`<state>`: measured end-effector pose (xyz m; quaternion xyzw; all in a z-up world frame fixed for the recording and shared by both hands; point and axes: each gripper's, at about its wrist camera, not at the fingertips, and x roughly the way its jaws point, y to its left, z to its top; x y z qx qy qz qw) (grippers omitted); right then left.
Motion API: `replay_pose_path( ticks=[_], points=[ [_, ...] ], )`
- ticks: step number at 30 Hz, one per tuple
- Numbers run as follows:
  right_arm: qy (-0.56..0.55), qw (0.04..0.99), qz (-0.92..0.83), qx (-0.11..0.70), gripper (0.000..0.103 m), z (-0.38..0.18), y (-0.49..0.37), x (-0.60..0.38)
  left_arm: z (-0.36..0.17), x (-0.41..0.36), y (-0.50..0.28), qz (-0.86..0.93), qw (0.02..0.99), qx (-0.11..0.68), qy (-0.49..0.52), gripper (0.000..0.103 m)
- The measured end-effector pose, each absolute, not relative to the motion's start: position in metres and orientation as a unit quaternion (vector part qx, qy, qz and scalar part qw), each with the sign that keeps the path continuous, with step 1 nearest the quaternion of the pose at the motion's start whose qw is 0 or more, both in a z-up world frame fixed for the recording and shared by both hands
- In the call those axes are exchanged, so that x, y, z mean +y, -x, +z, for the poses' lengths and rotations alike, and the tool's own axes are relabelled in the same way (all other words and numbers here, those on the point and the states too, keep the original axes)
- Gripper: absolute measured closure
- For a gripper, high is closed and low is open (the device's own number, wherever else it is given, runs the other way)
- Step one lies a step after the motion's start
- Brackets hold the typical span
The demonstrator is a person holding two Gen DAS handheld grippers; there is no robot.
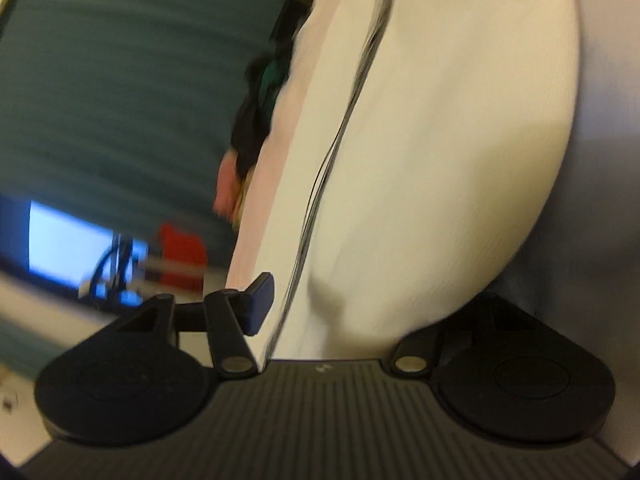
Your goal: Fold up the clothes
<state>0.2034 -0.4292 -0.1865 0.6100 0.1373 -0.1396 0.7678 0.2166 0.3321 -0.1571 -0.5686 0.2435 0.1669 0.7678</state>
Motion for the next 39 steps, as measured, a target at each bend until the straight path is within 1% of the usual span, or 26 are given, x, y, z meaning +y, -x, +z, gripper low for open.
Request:
replay_pose_path(
  ticks=[3,5,8,13,20,24,28,29,31,33,34,35,36,37,38,39],
  points=[
    [-0.604,0.768,-0.178,0.116,0.061,-0.188,-0.203,-0.449,-0.143,0.331,-0.213,0.170,0.777,0.226,0.562,0.088],
    [-0.594,0.772,-0.196,0.115,0.087,-0.188,-0.201,-0.461,-0.129,0.330,-0.202,0.170,0.782,0.209,0.561,0.091],
    [-0.613,0.761,-0.176,0.121,0.091,-0.192,-0.194,-0.474,-0.109,0.329,-0.185,0.163,0.789,0.193,0.560,0.092],
    [-0.609,0.768,-0.151,0.129,0.091,-0.167,-0.183,-0.465,-0.081,0.332,-0.137,0.163,0.805,0.167,0.545,0.092],
    [-0.611,0.754,-0.143,0.191,0.091,-0.142,-0.149,-0.456,-0.052,0.359,-0.061,0.183,0.809,0.125,0.544,0.092],
    [-0.633,0.730,-0.162,0.198,0.091,-0.144,-0.127,-0.464,-0.053,0.369,-0.027,0.202,0.811,0.145,0.530,0.091],
    [-0.686,0.676,-0.166,0.212,0.089,-0.173,-0.087,-0.482,-0.068,0.380,-0.018,0.219,0.803,0.210,0.514,0.089],
    [-0.698,0.664,-0.168,0.210,0.086,-0.180,-0.085,-0.483,-0.072,0.384,-0.017,0.223,0.799,0.226,0.511,0.088],
    [-0.718,0.643,-0.171,0.206,0.085,-0.191,-0.081,-0.485,-0.075,0.386,-0.013,0.224,0.797,0.240,0.507,0.087],
    [-0.718,0.643,-0.171,0.202,0.084,-0.190,-0.084,-0.485,-0.071,0.379,-0.009,0.226,0.806,0.246,0.488,0.076],
    [-0.714,0.648,-0.176,0.196,0.078,-0.187,-0.084,-0.485,-0.068,0.375,-0.007,0.228,0.812,0.249,0.476,0.071],
    [-0.708,0.656,-0.185,0.185,0.069,-0.183,-0.082,-0.485,-0.066,0.369,-0.005,0.229,0.818,0.250,0.464,0.060],
    [-0.704,0.663,-0.190,0.170,0.062,-0.180,-0.080,-0.487,-0.063,0.363,-0.004,0.230,0.825,0.249,0.453,0.052],
    [-0.702,0.669,-0.193,0.151,0.046,-0.178,-0.076,-0.490,-0.059,0.355,-0.002,0.230,0.832,0.248,0.440,0.050],
    [-0.702,0.672,-0.192,0.135,0.035,-0.177,-0.074,-0.493,-0.054,0.347,0.000,0.229,0.840,0.245,0.426,0.047],
    [-0.705,0.674,-0.187,0.120,0.033,-0.178,-0.073,-0.497,-0.048,0.339,0.002,0.229,0.848,0.243,0.411,0.044]
  ],
)
